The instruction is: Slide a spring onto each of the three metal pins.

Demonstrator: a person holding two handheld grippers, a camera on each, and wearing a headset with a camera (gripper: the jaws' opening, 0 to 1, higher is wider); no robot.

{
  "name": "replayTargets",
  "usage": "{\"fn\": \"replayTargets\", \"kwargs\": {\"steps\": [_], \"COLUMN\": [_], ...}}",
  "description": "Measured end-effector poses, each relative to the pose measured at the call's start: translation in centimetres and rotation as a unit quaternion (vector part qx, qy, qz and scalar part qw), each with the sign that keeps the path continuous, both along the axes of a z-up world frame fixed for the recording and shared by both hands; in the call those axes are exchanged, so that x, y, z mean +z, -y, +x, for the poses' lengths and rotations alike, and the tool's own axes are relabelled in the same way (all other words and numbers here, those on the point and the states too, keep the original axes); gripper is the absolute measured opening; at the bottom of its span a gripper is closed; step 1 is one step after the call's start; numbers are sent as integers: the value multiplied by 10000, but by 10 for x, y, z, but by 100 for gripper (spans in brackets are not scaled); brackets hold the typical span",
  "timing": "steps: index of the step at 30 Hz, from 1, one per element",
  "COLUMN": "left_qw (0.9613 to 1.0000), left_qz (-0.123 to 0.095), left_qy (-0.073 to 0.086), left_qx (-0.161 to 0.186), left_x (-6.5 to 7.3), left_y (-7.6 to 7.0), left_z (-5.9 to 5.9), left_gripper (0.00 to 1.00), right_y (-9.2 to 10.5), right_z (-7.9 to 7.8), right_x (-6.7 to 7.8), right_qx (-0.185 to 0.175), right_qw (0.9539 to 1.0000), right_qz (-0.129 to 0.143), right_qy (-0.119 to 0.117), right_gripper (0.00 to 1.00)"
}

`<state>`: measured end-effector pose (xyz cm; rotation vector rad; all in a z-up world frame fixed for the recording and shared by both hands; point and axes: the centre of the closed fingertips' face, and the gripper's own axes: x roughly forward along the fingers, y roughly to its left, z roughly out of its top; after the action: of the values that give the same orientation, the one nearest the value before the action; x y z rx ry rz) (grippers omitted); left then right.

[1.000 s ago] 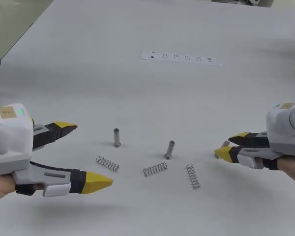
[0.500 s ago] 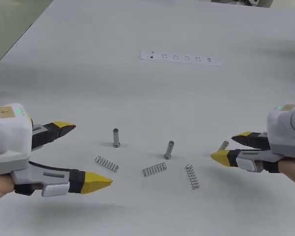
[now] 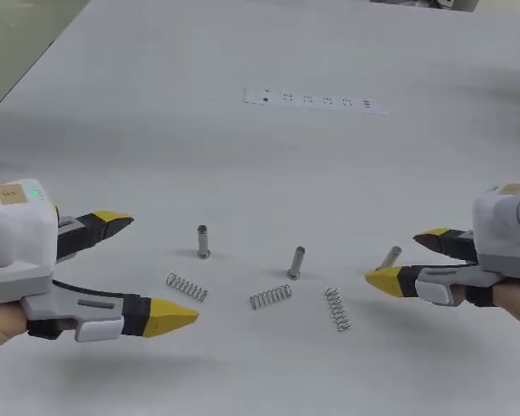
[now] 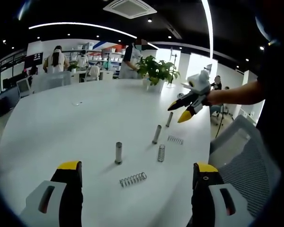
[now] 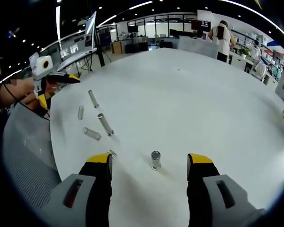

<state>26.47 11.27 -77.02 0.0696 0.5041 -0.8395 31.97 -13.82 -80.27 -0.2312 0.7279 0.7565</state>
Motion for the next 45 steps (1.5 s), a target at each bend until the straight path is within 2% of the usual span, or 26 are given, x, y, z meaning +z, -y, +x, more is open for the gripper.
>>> {"fn": "replayTargets", "kwargs": {"steps": [8,16,21,27,36,45], "left_qw": [10000,10000,10000,10000,10000,10000], "left_qz": [22,-19,15,16,9,38], "left_qy": [-28,1,-16,-2,9,2], "left_qx": [-14,-4,-27,-35,-36,-43], "left_x": [-2,1,0,1,3,2], "left_y": [0,1,1,2,1,1], "left_z": [-1,1,0,0,0,-1], "left_gripper": [94,94,94,94,94,93], "right_y": [3,11,17,22,21,8], "right_z": [-6,-15,-21,-24,-31,-45], "right_x": [2,4,8,7,10,9], "right_qx": [-53,-115,-140,-203,-123,48], "right_qw": [10000,9998,9998,9997,9998,9991], "right_qz": [63,125,118,117,112,209], "right_qy": [-19,-105,-46,-121,-131,-360], "right_gripper": [69,65,64,62,56,48]}}
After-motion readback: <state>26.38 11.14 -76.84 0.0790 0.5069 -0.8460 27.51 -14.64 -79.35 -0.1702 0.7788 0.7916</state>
